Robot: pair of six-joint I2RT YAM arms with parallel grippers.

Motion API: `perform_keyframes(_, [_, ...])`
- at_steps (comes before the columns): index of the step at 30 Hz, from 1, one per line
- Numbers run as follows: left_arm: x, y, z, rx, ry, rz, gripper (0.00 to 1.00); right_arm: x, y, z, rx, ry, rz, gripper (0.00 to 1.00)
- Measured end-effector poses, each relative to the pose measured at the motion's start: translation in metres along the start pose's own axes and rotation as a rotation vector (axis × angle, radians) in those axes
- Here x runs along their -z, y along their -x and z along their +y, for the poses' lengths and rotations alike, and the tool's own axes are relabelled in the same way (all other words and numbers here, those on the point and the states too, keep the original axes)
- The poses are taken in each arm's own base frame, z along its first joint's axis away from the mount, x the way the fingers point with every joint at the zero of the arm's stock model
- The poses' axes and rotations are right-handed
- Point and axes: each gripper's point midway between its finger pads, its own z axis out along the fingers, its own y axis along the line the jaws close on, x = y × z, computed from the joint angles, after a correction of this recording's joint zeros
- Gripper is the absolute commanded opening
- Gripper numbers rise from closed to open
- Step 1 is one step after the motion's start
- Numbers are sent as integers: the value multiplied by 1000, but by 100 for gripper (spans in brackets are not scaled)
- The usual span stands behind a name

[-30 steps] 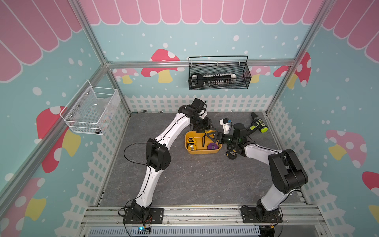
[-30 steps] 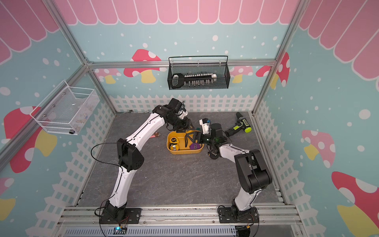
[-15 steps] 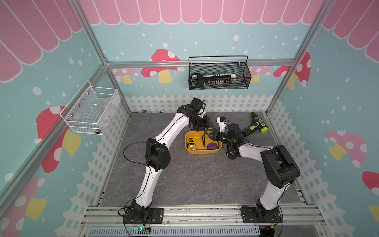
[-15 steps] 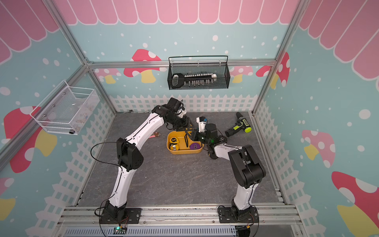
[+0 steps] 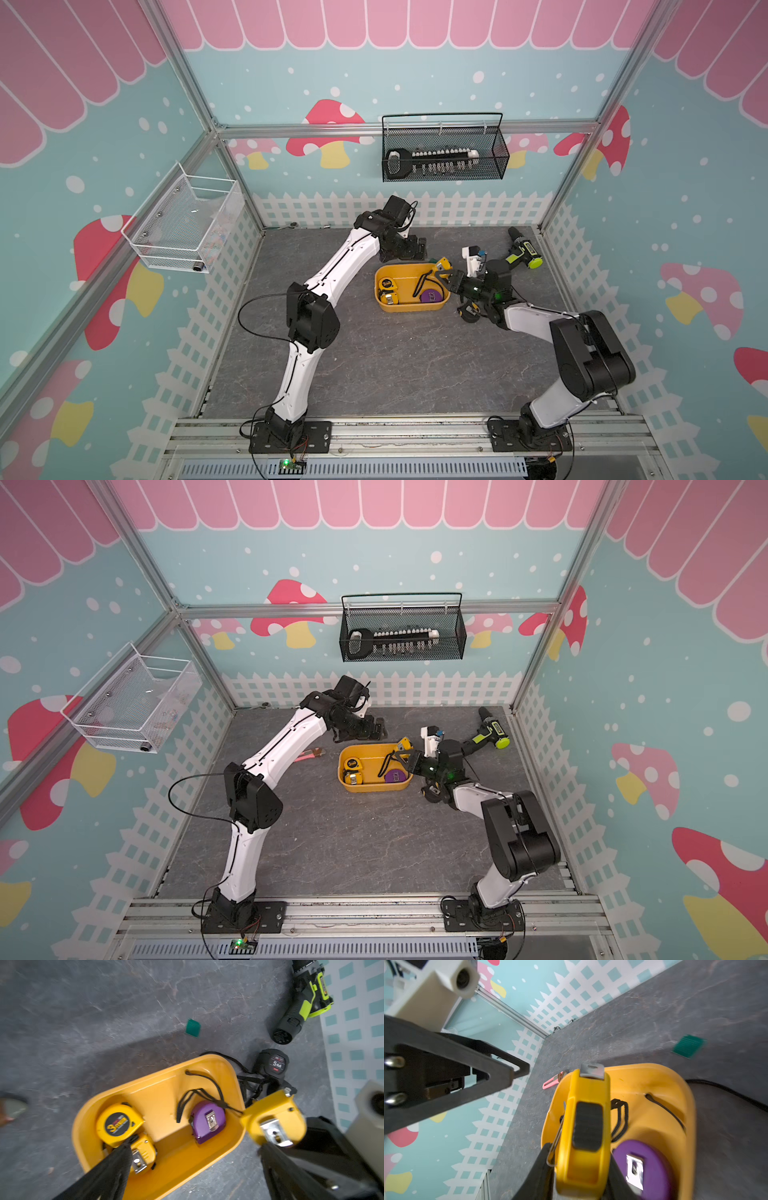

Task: Take the tape measure out of the storage box
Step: Place the tape measure at the center of the board.

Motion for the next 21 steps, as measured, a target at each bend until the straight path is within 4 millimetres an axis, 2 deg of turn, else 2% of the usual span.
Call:
perform_keyframes(3, [-4,-7,9,-71,86,11,99,35,9,-10,-41,-49,7,21])
perform_keyframes(5, [-15,-19,15,-109,134,55,99,49,3,-8,-49,-60,45,23])
perform_keyframes(9, [-51,-51,27,-174,212,175,99,57,-35,-2,-114,-23,202,23])
perform_keyframes(13, [-80,-74,37,-210,254,264,99,64,-86,-12,-230,-13,338,23])
perform_keyframes(17, [-88,-81,41,-245,276,297,99,68,-131,-24,-346,-37,464,24])
perform_keyframes(21, [-87,-73,29,-281,259,274,99,72,-165,-32,-424,-61,548,24])
